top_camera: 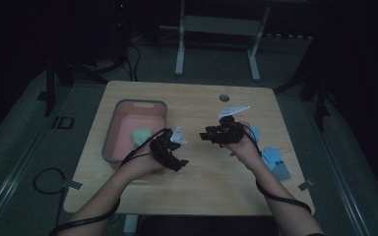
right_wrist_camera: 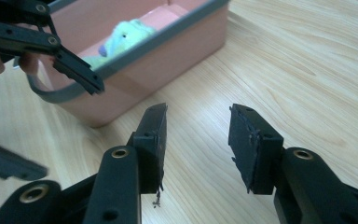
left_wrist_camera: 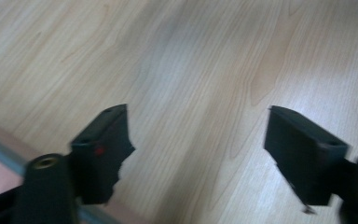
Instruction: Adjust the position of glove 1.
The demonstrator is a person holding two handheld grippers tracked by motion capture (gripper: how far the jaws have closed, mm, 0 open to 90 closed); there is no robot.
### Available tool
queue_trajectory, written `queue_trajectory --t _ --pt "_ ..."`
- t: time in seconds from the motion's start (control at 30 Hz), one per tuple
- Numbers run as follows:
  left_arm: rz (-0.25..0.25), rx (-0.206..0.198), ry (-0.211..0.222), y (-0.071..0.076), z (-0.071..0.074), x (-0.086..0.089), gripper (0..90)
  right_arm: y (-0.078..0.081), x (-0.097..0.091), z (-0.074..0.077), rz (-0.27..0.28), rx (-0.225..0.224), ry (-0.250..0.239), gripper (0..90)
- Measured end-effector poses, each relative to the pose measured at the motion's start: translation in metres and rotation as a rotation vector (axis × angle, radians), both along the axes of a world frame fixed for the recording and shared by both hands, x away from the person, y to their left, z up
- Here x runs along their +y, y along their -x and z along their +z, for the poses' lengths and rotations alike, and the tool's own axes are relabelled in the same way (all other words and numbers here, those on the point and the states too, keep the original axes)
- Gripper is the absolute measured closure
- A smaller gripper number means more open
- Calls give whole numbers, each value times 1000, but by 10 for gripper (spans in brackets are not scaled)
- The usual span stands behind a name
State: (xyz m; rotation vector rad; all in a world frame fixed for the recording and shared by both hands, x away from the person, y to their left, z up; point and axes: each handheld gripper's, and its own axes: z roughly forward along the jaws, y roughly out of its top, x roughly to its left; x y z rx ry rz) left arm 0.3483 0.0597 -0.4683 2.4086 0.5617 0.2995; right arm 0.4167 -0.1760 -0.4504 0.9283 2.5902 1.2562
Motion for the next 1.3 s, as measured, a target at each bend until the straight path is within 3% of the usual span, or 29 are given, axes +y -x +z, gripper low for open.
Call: queue_trajectory --t 0.17,0.23,0.5,0.8,0.93,1.1,1.3 --pt "-25 15 28 4 -4 -8 91 1 -16 -3 -23 0 -3 553" --pt "-28 19 47 5 -5 -11 83 2 -22 -3 -28 -4 -4 544" --pt "-49 -5 45 12 -9 -23 80 4 -42 -8 -53 -6 4 527" --pt "-99 -8 48 20 -29 -38 86 7 -71 -15 -93 2 -4 525" --pt "-92 -4 84 23 -39 -41 85 8 -83 -16 -103 -17 3 525" --pt "-111 -1 97 26 -51 -41 84 9 -100 -19 -123 -38 7 548" --pt "-110 6 103 30 -66 -40 84 8 -116 -28 -152 -63 85 553"
